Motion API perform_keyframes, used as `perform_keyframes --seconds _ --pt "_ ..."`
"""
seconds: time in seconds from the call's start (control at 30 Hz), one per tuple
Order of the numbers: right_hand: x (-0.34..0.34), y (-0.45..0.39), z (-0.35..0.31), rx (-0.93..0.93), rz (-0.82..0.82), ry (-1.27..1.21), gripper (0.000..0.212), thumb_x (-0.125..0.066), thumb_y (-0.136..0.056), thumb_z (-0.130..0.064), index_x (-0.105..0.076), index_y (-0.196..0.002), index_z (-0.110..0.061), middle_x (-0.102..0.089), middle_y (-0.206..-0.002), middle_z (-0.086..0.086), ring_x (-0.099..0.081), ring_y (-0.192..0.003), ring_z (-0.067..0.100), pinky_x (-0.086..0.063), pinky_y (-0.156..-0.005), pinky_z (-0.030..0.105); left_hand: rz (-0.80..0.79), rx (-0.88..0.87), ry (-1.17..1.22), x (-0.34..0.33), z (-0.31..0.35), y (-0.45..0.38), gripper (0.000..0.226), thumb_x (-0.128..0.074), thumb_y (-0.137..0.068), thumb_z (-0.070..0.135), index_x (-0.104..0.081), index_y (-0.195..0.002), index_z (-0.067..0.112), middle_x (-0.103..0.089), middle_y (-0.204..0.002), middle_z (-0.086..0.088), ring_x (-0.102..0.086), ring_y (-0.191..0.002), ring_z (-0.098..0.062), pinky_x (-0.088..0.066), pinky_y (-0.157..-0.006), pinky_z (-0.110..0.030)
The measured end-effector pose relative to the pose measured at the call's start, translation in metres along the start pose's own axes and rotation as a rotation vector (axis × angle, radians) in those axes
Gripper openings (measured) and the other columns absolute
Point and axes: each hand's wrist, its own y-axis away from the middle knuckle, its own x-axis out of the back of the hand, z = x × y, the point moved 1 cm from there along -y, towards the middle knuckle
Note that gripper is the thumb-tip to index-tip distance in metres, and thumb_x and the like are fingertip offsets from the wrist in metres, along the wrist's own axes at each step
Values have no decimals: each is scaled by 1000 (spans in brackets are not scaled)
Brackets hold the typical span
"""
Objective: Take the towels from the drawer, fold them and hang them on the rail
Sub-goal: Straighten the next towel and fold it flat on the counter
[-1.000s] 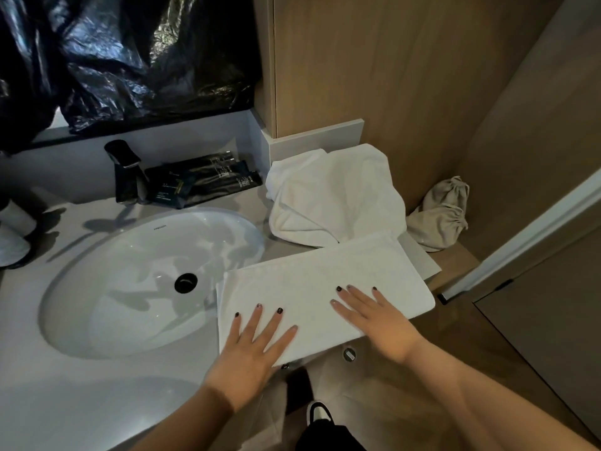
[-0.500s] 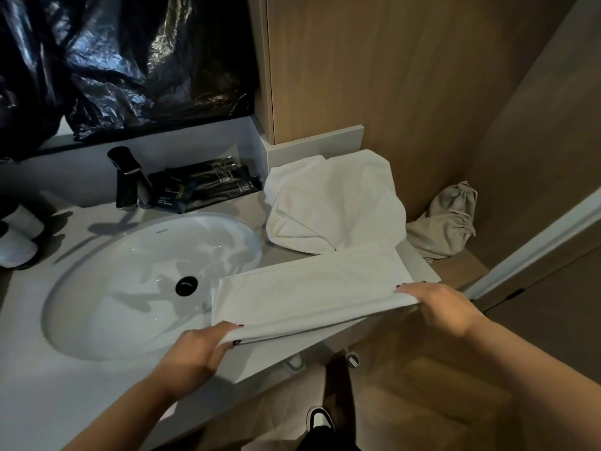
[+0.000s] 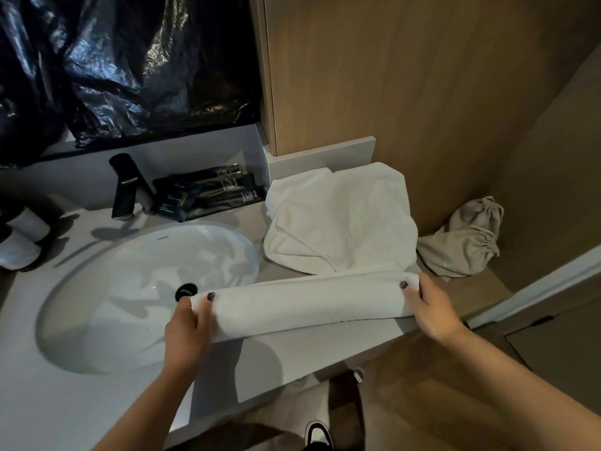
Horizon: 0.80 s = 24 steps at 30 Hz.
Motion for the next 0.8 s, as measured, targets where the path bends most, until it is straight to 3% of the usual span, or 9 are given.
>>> perform_keyframes --seconds 0.17,0.3,0.4,0.47,0.6,0.7,0.8 --pt "-4 -9 -2 180 144 240 11 -40 -103 -26 -42 -109 -17 -57 -79 2 -52 -61 14 -34 -50 29 51 -42 -139 -3 6 -3 35 -44 -99 44 -49 -111 12 -55 -67 1 -58 -65 -30 -48 -59 -40" --pt "-8 -18 8 143 83 237 27 -38 -102 -38 -45 -111 -13 -57 -72 2 -52 -59 20 -36 -55 33 57 -99 -305 -9 11 -11 36 -46 -99 40 -46 -116 8 -65 -75 -21 -62 -69 -42 -41 -58 -39" --pt "-9 -25 8 238 103 256 32 -33 -93 -52 -41 -97 -22 -46 -58 -10 -43 -48 7 -26 -44 25 34 -75 -430 -11 11 -14 40 -41 -99 47 -46 -114 10 -68 -85 -26 -64 -77 -44 -47 -63 -43" --pt "-8 -29 6 254 107 297 26 -37 -95 -50 -38 -92 -24 -43 -54 -11 -40 -45 4 -21 -41 23 53 -67 -509 -11 12 -13 46 -37 -98 52 -48 -113 10 -68 -83 -25 -65 -75 -44 -49 -66 -45" --pt "-12 -35 9 155 52 280 30 -40 -100 -46 -39 -82 -21 -52 -60 0 -50 -51 16 -27 -43 27 59 8 -562 -13 9 -14 50 -36 -97 57 -49 -103 8 -66 -83 -27 -63 -76 -45 -45 -65 -43" --pt "-12 -41 4 52 17 297 33 -37 -100 -48 -38 -77 -24 -52 -65 0 -48 -57 12 -27 -46 28 -8 54 -561 -16 4 -23 46 -37 -97 57 -47 -96 12 -66 -86 -24 -62 -80 -44 -44 -67 -42" --pt "-14 -47 2 -47 -12 289 35 -36 -101 -48 -48 -84 -19 -50 -70 -3 -45 -62 9 -33 -52 31 -106 80 -554 -16 3 -37 46 -40 -97 57 -48 -90 13 -66 -89 -22 -60 -81 -41 -46 -71 -42"
